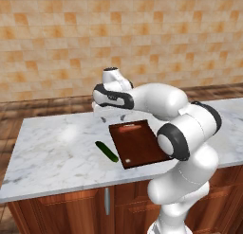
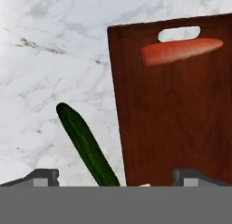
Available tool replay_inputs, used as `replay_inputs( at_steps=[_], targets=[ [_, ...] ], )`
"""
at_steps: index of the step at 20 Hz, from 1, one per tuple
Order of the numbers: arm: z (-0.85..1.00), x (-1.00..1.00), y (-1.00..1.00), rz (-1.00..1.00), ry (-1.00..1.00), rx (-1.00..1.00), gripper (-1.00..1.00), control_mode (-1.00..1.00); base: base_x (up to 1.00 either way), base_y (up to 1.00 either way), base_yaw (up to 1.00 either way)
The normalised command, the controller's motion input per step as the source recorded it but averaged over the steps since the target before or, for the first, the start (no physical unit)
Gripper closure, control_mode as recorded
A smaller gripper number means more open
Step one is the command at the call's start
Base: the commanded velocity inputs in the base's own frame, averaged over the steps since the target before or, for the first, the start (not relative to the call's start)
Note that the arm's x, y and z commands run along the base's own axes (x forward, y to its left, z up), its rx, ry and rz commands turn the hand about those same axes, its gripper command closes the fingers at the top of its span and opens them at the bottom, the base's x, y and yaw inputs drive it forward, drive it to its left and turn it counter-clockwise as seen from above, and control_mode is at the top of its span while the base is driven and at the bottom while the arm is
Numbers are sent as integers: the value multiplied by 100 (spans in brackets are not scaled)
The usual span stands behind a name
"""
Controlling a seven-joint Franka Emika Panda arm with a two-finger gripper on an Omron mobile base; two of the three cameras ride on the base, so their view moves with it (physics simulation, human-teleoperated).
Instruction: Place the two vegetables and bowl onto the tray for setting up a vegetable dip station.
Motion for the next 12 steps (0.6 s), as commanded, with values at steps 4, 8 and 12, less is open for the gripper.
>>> replay_inputs(
  at_steps=[4,8,12],
  targets=[
    [-35,0,14,-10,0,3,-100,-100,0,0,0],
    [-37,0,22,-7,1,1,-100,-100,0,0,0],
    [-34,0,18,-4,0,1,-100,-100,0,0,0]
  ],
)
